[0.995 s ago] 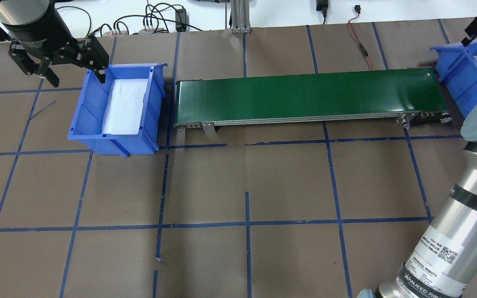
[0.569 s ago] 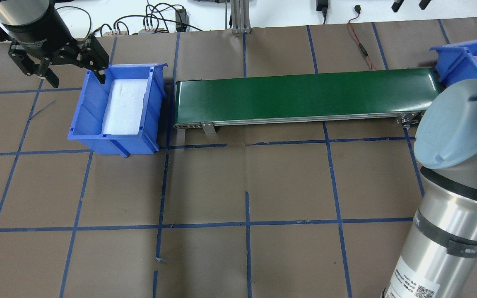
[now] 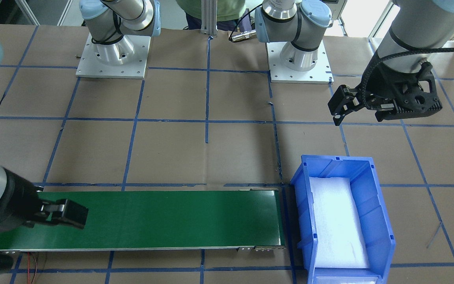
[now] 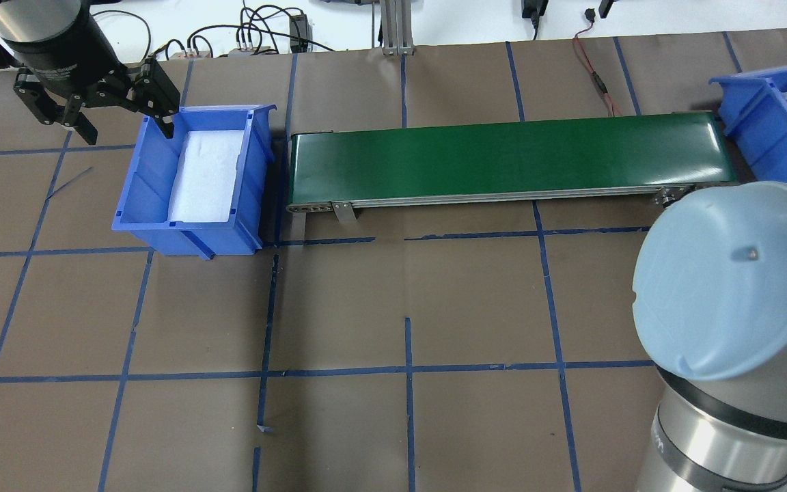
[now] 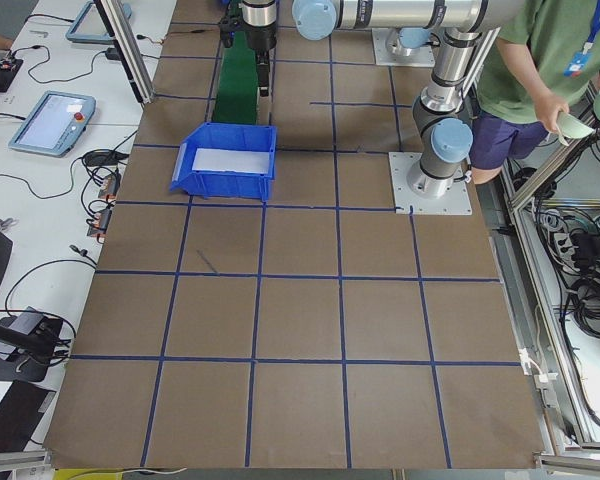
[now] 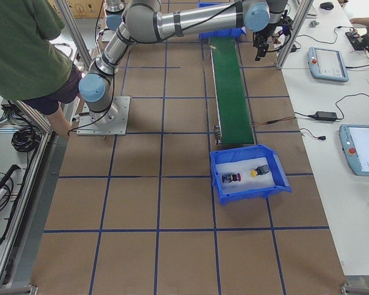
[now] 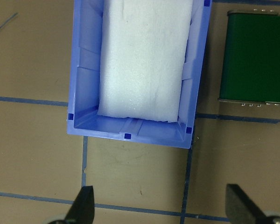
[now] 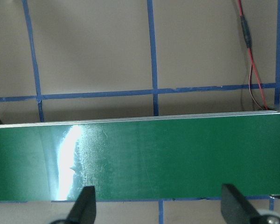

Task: Transport two buttons from left to right

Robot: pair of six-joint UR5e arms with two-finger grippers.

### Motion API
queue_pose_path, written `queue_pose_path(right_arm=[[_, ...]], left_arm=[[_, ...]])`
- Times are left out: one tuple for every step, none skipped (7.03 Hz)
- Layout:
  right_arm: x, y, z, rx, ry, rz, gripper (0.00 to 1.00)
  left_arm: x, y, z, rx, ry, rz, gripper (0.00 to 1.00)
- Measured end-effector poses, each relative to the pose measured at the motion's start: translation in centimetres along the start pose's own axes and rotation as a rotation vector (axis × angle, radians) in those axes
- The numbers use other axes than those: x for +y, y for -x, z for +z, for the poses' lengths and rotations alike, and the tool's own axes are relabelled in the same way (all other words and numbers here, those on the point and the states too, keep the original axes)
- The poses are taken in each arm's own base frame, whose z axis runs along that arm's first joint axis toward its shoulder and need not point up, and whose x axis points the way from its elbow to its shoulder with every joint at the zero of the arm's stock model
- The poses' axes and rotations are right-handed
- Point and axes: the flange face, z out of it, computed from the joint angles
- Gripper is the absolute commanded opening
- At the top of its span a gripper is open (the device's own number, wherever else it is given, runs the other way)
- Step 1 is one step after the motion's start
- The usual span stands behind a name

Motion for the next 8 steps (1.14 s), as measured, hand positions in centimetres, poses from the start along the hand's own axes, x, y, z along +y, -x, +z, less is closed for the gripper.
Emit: queue_pose_path(right_arm=[[3.5, 0.4, -0.6, 0.000, 0.025, 0.003, 1.00], [7.7, 0.5, -0.9, -0.002, 0.050, 0.005, 1.00], [12.3, 0.4, -0.6, -0.004, 0.063, 0.006, 1.00], [16.8, 0.3, 0.0, -0.004, 0.053, 0.001, 1.00], [20.2, 0.1, 0.4, 0.002, 0.027, -0.007, 1.00], [22.2, 0.0, 0.5, 0.012, 0.008, -0.015, 0.99], [23.2, 0.0, 0.3, 0.020, -0.001, -0.026, 0.99], [24.0, 0.0, -0.1, 0.024, -0.005, -0.044, 0.98]], left_arm=[[0.2, -0.5, -0.1, 0.000, -0.001, 0.008, 1.00], [0.5, -1.8, -0.2, -0.001, -0.003, 0.033, 1.00], [1.1, -4.2, -0.3, -0.004, -0.004, 0.078, 1.00], [2.0, -6.6, -0.3, -0.010, -0.006, 0.125, 1.00], [2.6, -8.0, -0.4, -0.015, -0.007, 0.154, 1.00], [2.9, -8.5, -0.5, -0.016, -0.008, 0.166, 1.00], [3.0, -8.6, -0.5, -0.017, -0.007, 0.171, 1.00], [3.0, -8.7, -0.4, -0.017, -0.007, 0.172, 1.00]])
